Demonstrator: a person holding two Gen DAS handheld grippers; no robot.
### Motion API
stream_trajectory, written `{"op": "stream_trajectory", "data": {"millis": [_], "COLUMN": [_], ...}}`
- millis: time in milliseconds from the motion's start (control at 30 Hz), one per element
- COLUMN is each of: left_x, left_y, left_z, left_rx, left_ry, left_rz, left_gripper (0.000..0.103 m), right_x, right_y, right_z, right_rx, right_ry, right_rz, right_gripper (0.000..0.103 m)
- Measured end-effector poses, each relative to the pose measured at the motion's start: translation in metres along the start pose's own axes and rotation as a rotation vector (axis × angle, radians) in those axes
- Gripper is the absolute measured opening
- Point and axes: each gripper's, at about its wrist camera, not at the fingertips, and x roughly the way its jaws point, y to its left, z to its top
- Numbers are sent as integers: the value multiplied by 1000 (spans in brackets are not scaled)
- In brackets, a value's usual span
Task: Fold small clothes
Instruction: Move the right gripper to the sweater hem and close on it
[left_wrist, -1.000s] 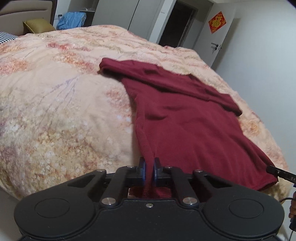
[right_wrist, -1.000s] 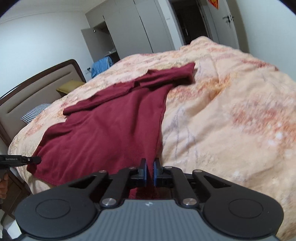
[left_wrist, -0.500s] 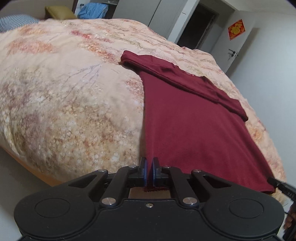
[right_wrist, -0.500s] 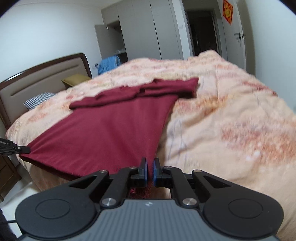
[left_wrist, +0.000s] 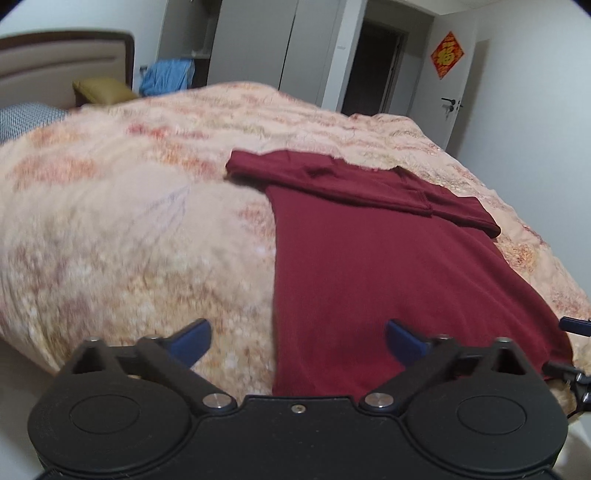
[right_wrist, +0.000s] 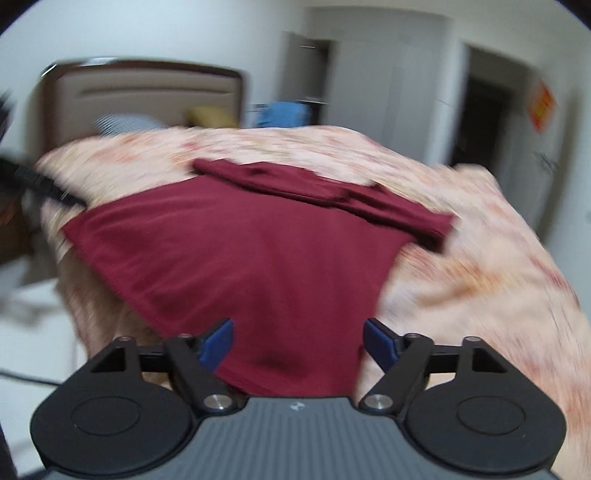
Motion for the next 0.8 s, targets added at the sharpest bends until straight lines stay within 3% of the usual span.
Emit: {"op": "stream_trajectory", "data": {"millis": [233,500,667,800], "left_x": [7,15,12,9], "left_y": [-22,-46,-52,-61], "left_z": [2,-3,-8,-16], "left_rx": [114,234,271,346], "left_ry": [-18,-32,-56,-87], "left_rz": [-7,-88,-156,-192], "left_gripper": [102,102,102,102], "right_x": [30,55,52,49], "right_y": [54,93,83,69], "right_z": [4,-16,-14,-4], "right_rx": [-286,-539,-509,-406], "right_ry": [28,94,79,87], "right_rz": [114,102,101,172], "right_gripper": [83,59,37,17]}}
